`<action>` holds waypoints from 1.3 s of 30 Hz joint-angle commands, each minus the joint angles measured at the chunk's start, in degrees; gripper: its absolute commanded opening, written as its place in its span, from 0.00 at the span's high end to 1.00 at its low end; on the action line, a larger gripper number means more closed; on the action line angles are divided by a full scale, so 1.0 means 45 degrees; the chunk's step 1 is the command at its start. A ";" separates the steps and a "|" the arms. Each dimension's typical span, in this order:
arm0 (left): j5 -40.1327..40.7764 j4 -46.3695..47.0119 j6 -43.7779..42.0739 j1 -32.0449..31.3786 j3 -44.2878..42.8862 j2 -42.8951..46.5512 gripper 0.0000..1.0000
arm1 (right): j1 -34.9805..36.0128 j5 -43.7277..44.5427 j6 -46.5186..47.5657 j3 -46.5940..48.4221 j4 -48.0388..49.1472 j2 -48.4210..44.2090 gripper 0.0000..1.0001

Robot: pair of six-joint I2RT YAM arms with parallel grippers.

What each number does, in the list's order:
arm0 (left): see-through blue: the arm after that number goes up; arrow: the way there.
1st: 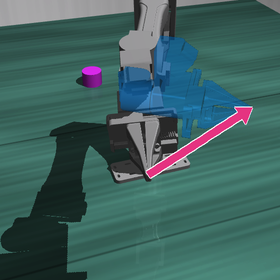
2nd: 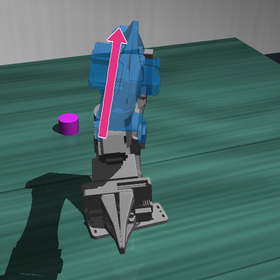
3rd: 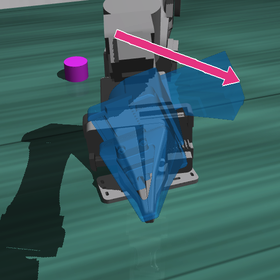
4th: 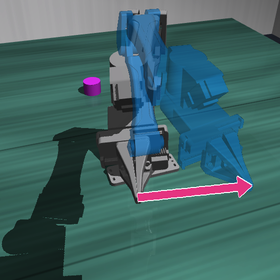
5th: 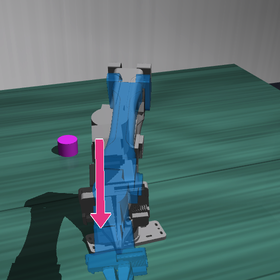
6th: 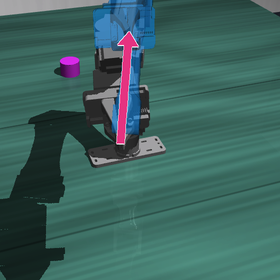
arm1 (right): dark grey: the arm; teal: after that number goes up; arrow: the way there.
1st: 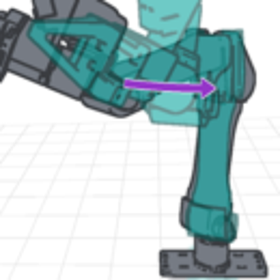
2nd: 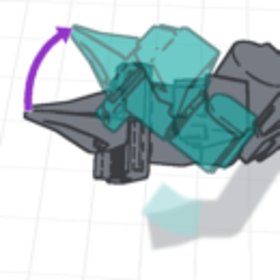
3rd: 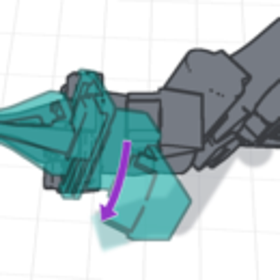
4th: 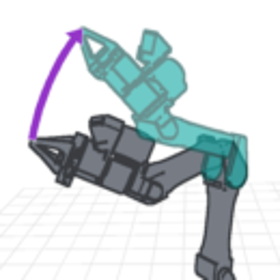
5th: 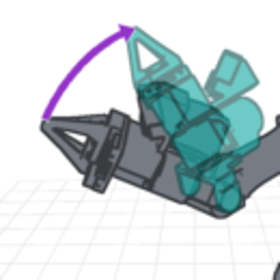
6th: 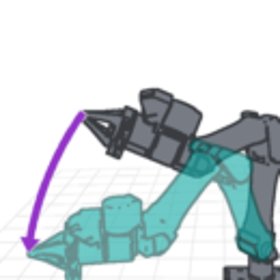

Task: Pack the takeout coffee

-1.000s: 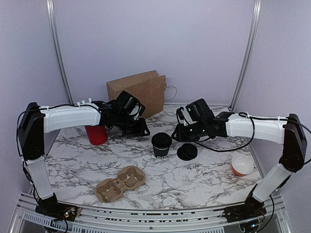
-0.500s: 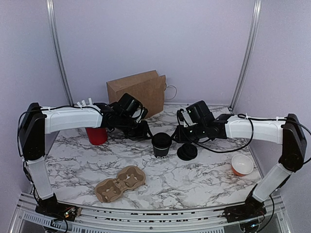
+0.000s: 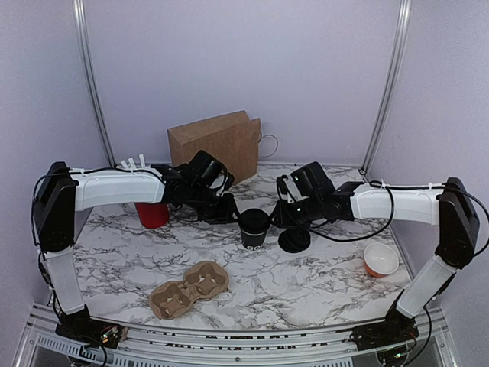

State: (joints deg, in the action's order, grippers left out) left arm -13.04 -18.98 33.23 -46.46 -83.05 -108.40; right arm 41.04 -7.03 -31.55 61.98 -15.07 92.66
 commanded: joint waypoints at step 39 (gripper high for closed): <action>0.0781 -0.0887 -0.0147 -0.1252 0.2722 -0.1454 0.82 | 0.1037 -0.0825 -0.0430 -0.2971 0.1367 0.0806 0.82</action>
State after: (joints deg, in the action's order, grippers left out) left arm -8.14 -12.12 33.54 -48.88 -77.21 -107.77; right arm 41.67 -7.44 -32.86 53.52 -2.13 91.33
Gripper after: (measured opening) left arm 0.180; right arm 0.177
